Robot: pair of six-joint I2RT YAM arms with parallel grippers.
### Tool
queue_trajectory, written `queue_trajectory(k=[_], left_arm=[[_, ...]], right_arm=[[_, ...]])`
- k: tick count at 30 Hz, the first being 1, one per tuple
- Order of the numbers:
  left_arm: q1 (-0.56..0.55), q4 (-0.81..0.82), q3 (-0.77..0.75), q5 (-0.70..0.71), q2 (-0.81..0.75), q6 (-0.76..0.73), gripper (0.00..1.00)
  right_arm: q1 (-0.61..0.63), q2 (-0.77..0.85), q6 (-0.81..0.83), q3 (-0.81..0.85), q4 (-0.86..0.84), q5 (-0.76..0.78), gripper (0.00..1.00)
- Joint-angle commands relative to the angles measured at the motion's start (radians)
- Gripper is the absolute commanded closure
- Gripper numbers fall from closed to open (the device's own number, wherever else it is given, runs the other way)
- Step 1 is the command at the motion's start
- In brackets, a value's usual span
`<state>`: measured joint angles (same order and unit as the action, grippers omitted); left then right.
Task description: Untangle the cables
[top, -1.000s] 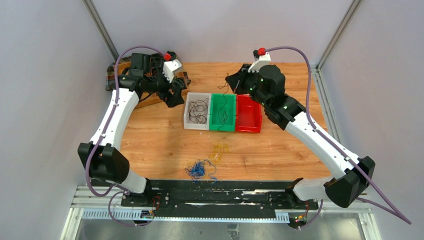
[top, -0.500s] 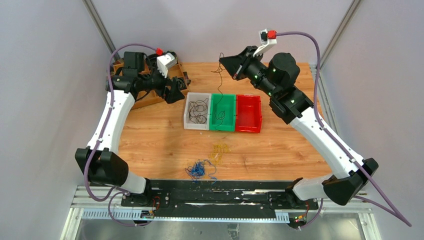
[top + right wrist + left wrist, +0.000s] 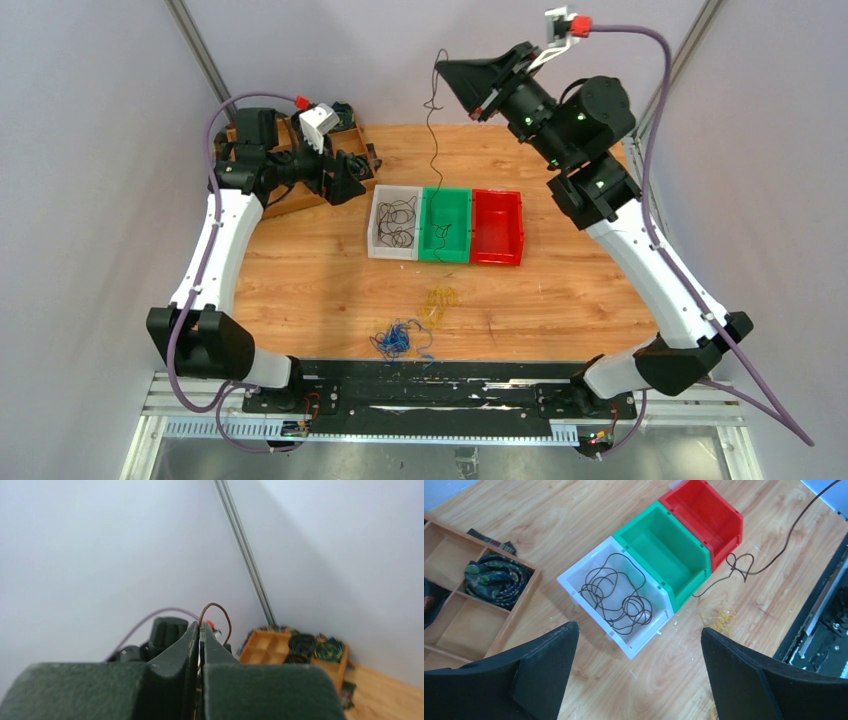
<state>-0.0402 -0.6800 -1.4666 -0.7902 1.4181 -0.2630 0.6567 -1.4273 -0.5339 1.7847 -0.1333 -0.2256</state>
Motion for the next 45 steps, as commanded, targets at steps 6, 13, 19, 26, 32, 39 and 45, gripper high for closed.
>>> queue_trajectory(k=[6, 13, 19, 26, 32, 39, 45], left_arm=[[0.005, 0.166, 0.166, -0.301, -0.106, 0.135, 0.14], [-0.058, 0.418, 0.315, -0.318, -0.22, 0.271, 0.11], [-0.235, 0.413, 0.259, -0.192, -0.203, 0.224, 0.06], [-0.321, 0.52, 0.147, -0.019, -0.154, 0.336, 0.05], [-0.283, 0.409, 0.21, 0.071, -0.216, 0.237, 0.07], [-0.268, 0.242, 0.386, 0.377, -0.313, 0.026, 0.04], [-0.205, 0.39, 0.552, 0.782, -0.382, 0.047, 0.0]], right_arm=[[0.008, 0.025, -0.008, 0.121, -0.06, -0.032, 0.99], [-0.025, 0.013, -0.027, 0.217, -0.059, -0.013, 1.0], [-0.026, -0.08, -0.141, 0.342, -0.039, -0.083, 0.99], [-0.026, -0.006, -0.165, 0.077, -0.126, -0.081, 0.99], [-0.03, -0.016, -0.128, 0.008, -0.104, -0.078, 1.0], [-0.047, -0.079, -0.116, 0.01, -0.113, -0.079, 0.99], [-0.049, -0.143, -0.138, 0.037, -0.137, -0.095, 0.99]])
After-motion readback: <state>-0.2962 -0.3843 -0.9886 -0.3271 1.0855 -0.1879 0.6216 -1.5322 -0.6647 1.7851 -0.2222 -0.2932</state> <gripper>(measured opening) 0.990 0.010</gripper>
